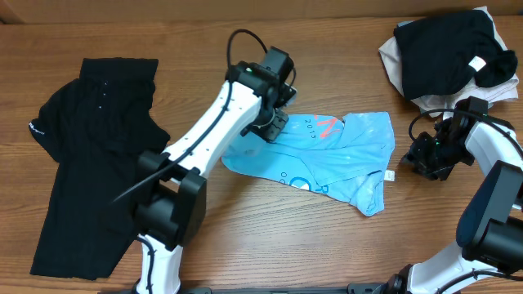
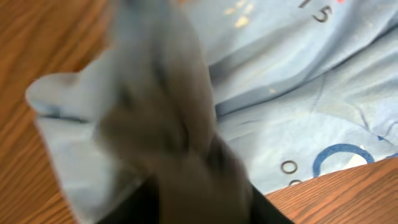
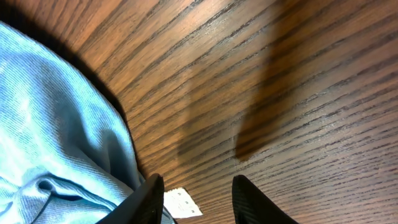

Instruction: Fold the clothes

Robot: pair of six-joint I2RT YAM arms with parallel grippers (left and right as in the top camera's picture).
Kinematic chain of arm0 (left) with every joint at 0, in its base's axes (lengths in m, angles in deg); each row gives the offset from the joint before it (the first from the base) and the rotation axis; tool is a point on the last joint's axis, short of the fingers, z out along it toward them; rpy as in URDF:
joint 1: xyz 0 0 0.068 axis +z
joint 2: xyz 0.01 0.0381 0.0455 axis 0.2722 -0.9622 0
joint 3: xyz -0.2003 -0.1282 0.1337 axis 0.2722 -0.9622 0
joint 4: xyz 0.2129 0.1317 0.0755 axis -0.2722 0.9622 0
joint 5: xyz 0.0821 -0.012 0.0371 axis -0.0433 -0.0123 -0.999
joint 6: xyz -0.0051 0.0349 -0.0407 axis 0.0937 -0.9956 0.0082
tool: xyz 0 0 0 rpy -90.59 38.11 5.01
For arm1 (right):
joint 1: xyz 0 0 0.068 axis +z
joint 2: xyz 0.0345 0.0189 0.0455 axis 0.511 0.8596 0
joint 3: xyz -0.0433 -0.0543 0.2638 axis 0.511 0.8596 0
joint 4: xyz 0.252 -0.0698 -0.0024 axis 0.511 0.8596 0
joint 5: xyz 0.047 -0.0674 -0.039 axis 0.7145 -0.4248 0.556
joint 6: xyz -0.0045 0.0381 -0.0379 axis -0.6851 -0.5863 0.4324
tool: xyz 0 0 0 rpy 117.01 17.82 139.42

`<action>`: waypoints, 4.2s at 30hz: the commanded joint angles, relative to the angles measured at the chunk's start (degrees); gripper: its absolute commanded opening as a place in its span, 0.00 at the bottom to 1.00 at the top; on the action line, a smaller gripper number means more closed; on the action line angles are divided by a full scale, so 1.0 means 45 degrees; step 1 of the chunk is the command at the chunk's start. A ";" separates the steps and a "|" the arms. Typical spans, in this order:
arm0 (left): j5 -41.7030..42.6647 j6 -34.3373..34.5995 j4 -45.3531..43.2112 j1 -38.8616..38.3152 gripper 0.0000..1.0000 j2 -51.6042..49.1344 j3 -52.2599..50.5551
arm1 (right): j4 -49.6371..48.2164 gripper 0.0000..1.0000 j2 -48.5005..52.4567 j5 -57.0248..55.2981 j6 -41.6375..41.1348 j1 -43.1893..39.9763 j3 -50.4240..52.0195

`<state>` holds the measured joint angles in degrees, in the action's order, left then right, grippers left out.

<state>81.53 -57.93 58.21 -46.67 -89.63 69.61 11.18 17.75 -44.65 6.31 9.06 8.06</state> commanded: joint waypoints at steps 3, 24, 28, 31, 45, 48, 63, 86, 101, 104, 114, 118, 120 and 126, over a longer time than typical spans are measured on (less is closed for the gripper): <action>0.0631 0.0092 -0.0466 -0.0476 0.56 -0.0272 0.0194 | -0.0053 0.42 -0.0369 -0.0097 0.0078 -0.0019 -0.0350; 0.2618 -0.1821 0.1875 0.0544 0.56 -0.0340 0.1209 | -0.0063 0.47 -0.0369 -0.0092 0.0073 -0.0019 -0.0350; 0.3021 -0.1826 0.0413 0.0005 0.64 -0.0340 0.0578 | -0.0053 0.47 -0.0369 -0.0092 0.0073 -0.0019 -0.0350; 0.2832 -0.1758 -0.0204 -0.0325 0.69 -0.0345 0.0403 | -0.0049 0.47 -0.0369 -0.0092 0.0073 -0.0019 -0.0350; -0.0209 0.0602 -0.1078 -0.0709 0.72 -0.2089 0.0321 | -0.0024 0.48 -0.0369 -0.0092 0.0073 -0.0019 -0.0345; -0.0204 0.0593 -0.1141 -0.0733 0.61 -0.2220 0.0330 | -0.0058 0.48 -0.0369 -0.0097 0.0073 -0.0019 -0.0345; -0.0199 0.0772 -0.0646 -0.0729 0.04 -0.2220 0.3269 | -0.0068 0.52 -0.0364 -0.0097 0.0073 -0.0019 -0.0345; 0.1928 -0.2361 0.2895 -0.2059 0.49 -0.2220 0.3541 | -0.0078 0.54 -0.0364 -0.0097 0.0073 -0.0019 -0.0345; 0.1481 -0.6509 0.1112 -0.2943 0.84 -0.2521 0.2827 | -0.0296 0.55 -0.0364 -0.0102 0.0078 -0.0019 -0.0262; 0.1598 -0.7028 0.1098 -0.2943 0.84 -0.2851 0.2827 | -0.0355 0.56 -0.0364 -0.0097 0.0078 -0.0019 -0.0223; 0.1889 -0.7276 0.0889 -0.2977 0.73 -0.3827 0.2822 | -0.0355 0.57 -0.0364 -0.0112 0.0078 -0.0019 -0.0223; 0.1928 -0.7276 0.0797 -0.2982 0.67 -0.3876 0.2822 | -0.0355 0.57 -0.0364 -0.0291 0.0073 -0.0019 -0.0223; 0.2069 -0.7276 0.0646 -0.2982 0.61 -0.3876 0.2822 | -0.0355 0.57 -0.0364 -0.0291 0.0073 -0.0019 -0.0223; 0.2152 -0.7271 0.0529 -0.2982 0.15 -0.3876 0.2822 | -0.0355 0.57 -0.0364 -0.0355 0.0078 -0.0019 -0.0223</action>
<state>89.86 -90.22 60.73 -59.96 -106.42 82.55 9.89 17.75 -45.57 6.33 9.06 8.06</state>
